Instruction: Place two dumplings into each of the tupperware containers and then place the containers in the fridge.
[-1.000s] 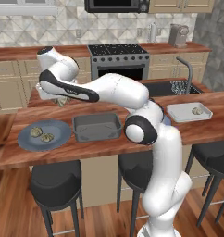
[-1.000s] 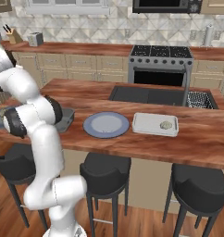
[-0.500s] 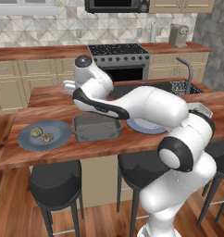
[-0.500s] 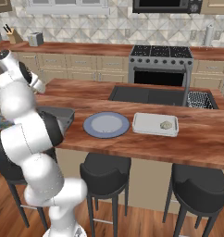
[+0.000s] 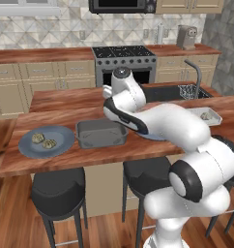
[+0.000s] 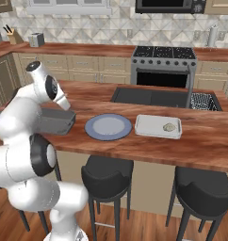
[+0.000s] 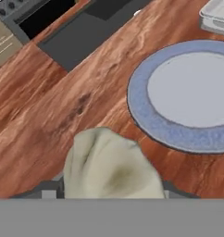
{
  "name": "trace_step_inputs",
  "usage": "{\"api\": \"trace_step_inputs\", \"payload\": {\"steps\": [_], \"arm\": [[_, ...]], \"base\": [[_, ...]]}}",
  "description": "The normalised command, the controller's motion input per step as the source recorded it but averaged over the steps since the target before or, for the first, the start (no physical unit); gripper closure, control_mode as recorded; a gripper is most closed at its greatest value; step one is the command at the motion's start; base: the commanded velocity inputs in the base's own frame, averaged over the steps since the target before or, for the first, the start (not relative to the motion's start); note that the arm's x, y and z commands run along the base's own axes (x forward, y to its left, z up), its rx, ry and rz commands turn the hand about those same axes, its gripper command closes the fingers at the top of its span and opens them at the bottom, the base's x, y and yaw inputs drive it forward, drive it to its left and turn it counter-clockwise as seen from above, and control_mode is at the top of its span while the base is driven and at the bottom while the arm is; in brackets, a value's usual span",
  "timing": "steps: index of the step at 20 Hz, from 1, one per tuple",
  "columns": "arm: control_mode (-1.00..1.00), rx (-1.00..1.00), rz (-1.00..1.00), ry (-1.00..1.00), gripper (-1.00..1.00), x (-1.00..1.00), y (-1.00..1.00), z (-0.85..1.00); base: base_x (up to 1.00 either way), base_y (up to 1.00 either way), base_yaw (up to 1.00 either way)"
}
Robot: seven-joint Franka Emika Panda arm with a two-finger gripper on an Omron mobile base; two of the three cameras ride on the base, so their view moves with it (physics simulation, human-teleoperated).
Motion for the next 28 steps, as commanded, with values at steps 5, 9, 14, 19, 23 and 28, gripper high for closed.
{"api": "trace_step_inputs", "payload": {"steps": [5,9,14,19,23,28], "arm": [[-1.00,0.20,-0.41,0.14,1.00,0.00,-1.00,0.02],[-1.00,0.20,-0.39,0.12,1.00,0.00,-1.00,-0.01],[-1.00,0.19,-0.35,0.12,1.00,0.00,-1.00,-0.09],[-1.00,0.20,-0.28,0.11,1.00,0.00,-1.00,-0.23],[-1.00,0.16,-0.22,0.12,1.00,0.13,-1.00,-0.31],[-1.00,0.02,-0.16,0.07,1.00,0.18,-1.00,-0.31]], "base": [[0.00,0.00,0.00],[0.00,0.00,0.00],[0.00,0.00,0.00],[0.00,0.00,0.00],[0.00,0.00,0.00],[0.00,0.00,0.00]]}}
